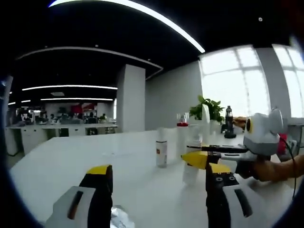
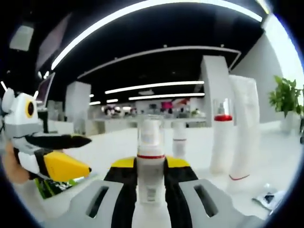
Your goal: Arrange the skincare products in the storage area until every visible bottle or jar stands upright without overlapping.
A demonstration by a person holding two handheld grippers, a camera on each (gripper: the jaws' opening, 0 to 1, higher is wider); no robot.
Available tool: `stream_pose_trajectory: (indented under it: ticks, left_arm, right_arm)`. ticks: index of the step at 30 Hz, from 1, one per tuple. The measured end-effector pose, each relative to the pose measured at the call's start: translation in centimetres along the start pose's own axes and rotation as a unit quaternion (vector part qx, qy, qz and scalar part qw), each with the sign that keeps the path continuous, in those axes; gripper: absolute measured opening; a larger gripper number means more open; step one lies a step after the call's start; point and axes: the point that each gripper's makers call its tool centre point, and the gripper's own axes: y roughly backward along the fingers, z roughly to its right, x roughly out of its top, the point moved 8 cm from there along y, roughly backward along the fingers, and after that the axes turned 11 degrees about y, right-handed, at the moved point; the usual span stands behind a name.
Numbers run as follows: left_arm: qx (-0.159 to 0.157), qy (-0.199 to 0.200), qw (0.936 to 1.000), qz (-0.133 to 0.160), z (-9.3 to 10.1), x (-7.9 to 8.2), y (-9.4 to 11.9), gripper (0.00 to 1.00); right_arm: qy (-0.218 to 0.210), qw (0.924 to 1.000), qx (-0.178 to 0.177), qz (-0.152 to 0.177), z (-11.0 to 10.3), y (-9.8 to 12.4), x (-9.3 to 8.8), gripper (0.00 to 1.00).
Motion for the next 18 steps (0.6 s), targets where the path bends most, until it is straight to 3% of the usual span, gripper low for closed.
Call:
stream_pose_trajectory:
  ticks: [12,18]
  left_arm:
    - [-0.002,0.001,0.9999,-0.015,-0.4,-0.1,-0.9,0.95]
    - [-0.001,-0.001,0.9998,-0.02,-0.6,-0.1,-1.3,0.96]
  right_arm:
    - [0.004,0.9998,-0.016,-0.005,0.2,0.1,-0.1,0.19]
    - [0.036,0.9991,-0.021,0.012,0.2,0.4,1.5,0.19]
